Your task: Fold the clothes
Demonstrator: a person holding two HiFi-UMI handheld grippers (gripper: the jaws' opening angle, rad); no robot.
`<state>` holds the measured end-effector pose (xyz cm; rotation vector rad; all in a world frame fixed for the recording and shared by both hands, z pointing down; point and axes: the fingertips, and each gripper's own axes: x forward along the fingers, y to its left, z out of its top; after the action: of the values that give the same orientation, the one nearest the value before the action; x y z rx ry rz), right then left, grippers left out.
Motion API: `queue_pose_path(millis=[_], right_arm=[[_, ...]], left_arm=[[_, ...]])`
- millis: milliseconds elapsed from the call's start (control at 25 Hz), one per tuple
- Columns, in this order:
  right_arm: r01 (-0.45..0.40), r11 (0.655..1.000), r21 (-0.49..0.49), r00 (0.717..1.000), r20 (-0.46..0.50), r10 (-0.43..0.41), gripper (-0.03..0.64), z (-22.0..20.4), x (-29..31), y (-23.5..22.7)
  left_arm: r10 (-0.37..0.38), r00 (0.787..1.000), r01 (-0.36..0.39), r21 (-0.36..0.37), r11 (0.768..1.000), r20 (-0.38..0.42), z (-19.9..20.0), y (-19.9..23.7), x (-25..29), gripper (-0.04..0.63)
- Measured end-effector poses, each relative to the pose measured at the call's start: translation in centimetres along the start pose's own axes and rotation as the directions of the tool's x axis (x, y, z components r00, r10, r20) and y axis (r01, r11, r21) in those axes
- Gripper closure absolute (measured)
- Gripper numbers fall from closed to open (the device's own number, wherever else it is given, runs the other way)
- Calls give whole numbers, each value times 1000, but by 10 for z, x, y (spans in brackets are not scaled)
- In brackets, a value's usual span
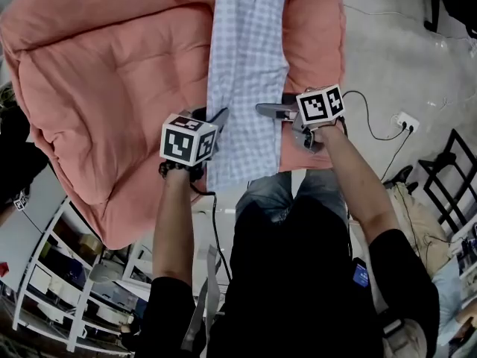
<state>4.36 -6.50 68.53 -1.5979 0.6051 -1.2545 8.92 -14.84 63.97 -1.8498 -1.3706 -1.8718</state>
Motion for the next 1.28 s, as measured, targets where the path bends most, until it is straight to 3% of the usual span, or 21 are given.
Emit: queue_pose_path(millis=[280, 360, 440, 480, 520, 600, 880, 1000, 1160, 1280], right_arm=[[-179, 984, -1, 984, 3, 179, 437, -5, -6, 36], [-231, 973, 11, 973, -17, 232, 443, -9, -5, 51], [-192, 981, -8, 981, -19, 191, 487, -11, -5, 52], [-147, 989, -29, 989, -13, 147, 580, -14, -6, 50], [-112, 993, -47, 994, -6, 112, 591, -18, -10, 49], [-103, 992, -67, 995, 4, 103, 592, -24, -22, 56], [-177, 967, -182, 980, 59, 191, 592, -10, -98, 102], [-200, 948, -249, 974, 56, 220, 594, -9, -136, 129], [-189, 912, -364, 980, -12, 198, 594, -16, -176, 153], [-235, 887, -398, 970, -42, 239, 595, -15, -195, 178]], left_arm=[[-9, 1000, 9, 0, 1000, -3, -5, -7, 2, 498], [-13, 1000, 13, -1, 1000, -8, -6, -9, 0, 499], [-29, 1000, 29, -8, 1000, -6, -7, -13, -5, 518], [-43, 999, 43, -16, 999, 1, -8, -19, -9, 541], [-62, 998, 62, -25, 998, 12, -9, -26, -14, 553], [-104, 994, 105, -35, 994, 43, -6, -42, -24, 557], [-217, 963, 216, 19, 976, 162, 34, -103, -57, 561], [-222, 959, 214, 65, 975, 177, 43, -132, -76, 561], [-213, 959, 195, 113, 974, 187, 56, -171, -94, 563], [-204, 951, 177, 131, 976, 233, 72, -192, -114, 565]])
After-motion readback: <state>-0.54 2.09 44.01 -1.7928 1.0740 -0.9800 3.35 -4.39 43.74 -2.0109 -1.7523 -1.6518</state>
